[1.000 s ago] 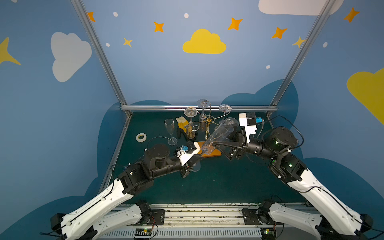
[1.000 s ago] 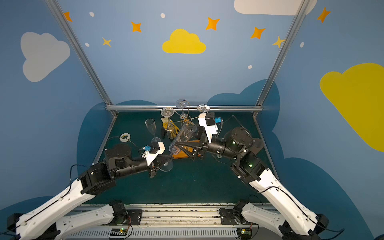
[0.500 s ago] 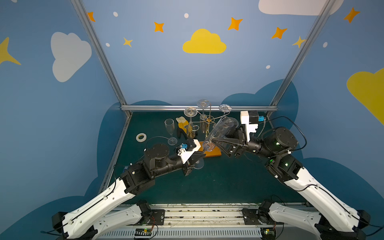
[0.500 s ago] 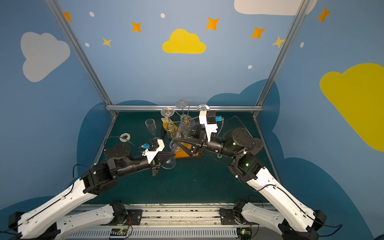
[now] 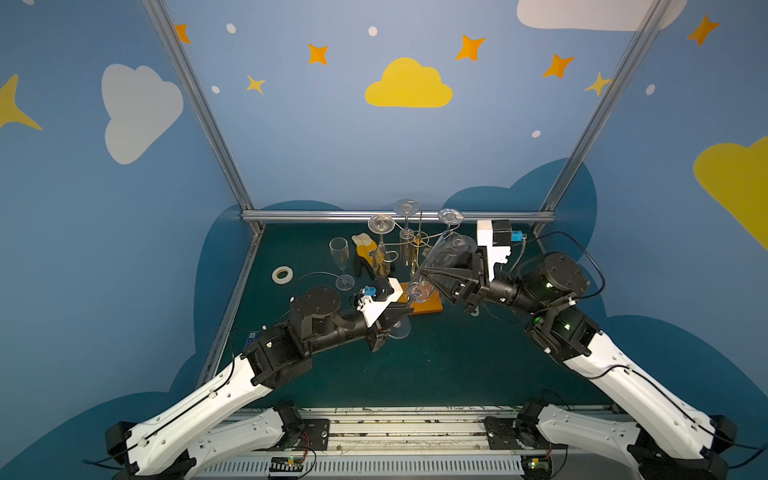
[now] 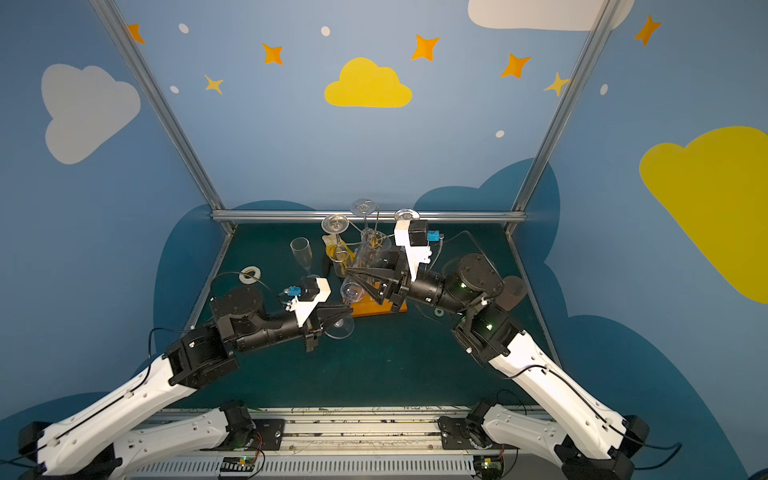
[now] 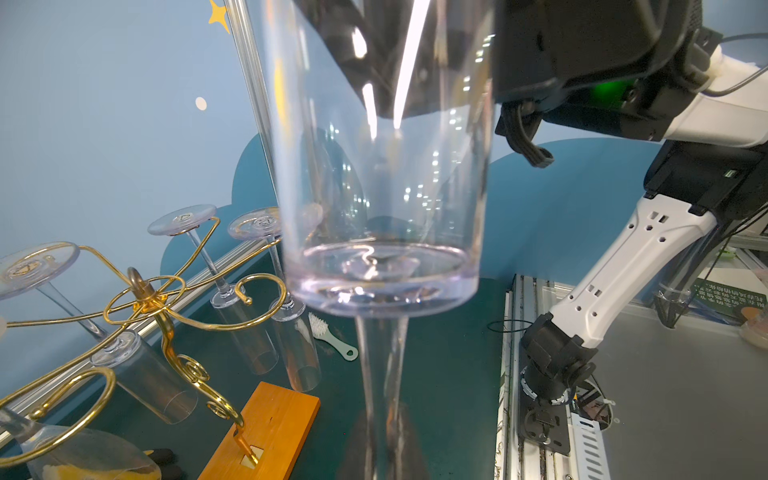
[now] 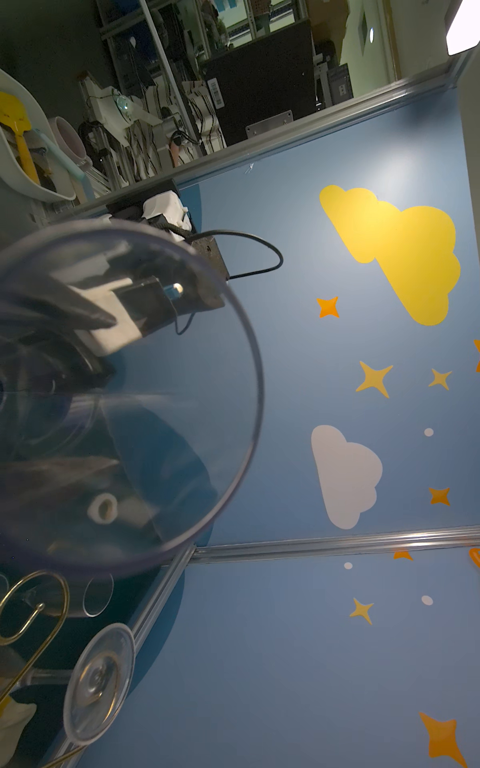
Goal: Take the wine glass off the wine glass rack
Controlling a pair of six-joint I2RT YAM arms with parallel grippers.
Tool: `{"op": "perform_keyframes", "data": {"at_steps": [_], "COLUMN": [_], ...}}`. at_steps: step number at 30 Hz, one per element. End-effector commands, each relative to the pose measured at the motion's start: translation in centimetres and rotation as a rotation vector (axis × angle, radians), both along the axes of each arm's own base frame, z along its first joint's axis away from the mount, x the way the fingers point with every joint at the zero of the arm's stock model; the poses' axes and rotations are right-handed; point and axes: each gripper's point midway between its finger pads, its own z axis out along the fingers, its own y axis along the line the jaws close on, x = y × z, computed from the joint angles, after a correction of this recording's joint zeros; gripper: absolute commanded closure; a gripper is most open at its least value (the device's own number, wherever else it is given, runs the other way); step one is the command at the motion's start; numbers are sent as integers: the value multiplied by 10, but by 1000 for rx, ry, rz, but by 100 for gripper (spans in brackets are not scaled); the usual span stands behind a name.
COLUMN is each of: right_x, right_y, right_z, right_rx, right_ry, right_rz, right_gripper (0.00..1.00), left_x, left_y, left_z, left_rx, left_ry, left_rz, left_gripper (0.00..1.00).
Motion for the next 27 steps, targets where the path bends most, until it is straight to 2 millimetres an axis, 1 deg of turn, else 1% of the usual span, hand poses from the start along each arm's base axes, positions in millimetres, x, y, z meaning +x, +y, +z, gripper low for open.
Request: {"op": "perform_keyframes", "data": {"at_steps": [1, 3, 5, 7, 9, 14, 18, 22, 27], "right_x": [-6, -7, -7, -7, -7, -5, -1, 2, 7], "right_y": [-1, -1, -2, -4, -6, -16, -28, -44, -69], "right_z": [5, 5, 3, 2, -1, -14, -32, -56, -94], "right_rx": [24, 21, 15, 8, -3, -42, -96, -152, -232], "right_ry": [-13, -19, -26, -33, -37, -52, -50, -50, -44], "right_rz": [17, 16, 11, 1, -17, -75, -152, -240, -362], "right_gripper": [68, 68, 69, 69, 70, 71, 71, 71, 72], "left_x": [-1, 0, 0, 0, 0, -1, 3, 5, 7], "left_y": [2, 4, 7, 13, 19, 37, 54, 68, 85], "left_z": [10, 11, 11, 13, 15, 22, 23, 24, 23], "left_rx": [-27, -33, -37, -44, -52, -82, -99, -125, -149], "left_ry": [-30, -34, -39, -48, -59, -82, -96, -103, -111], "left_rz": [6, 17, 28, 46, 66, 127, 207, 268, 337], "left_gripper": [82, 61, 46, 36, 30, 20, 18, 18, 18]}}
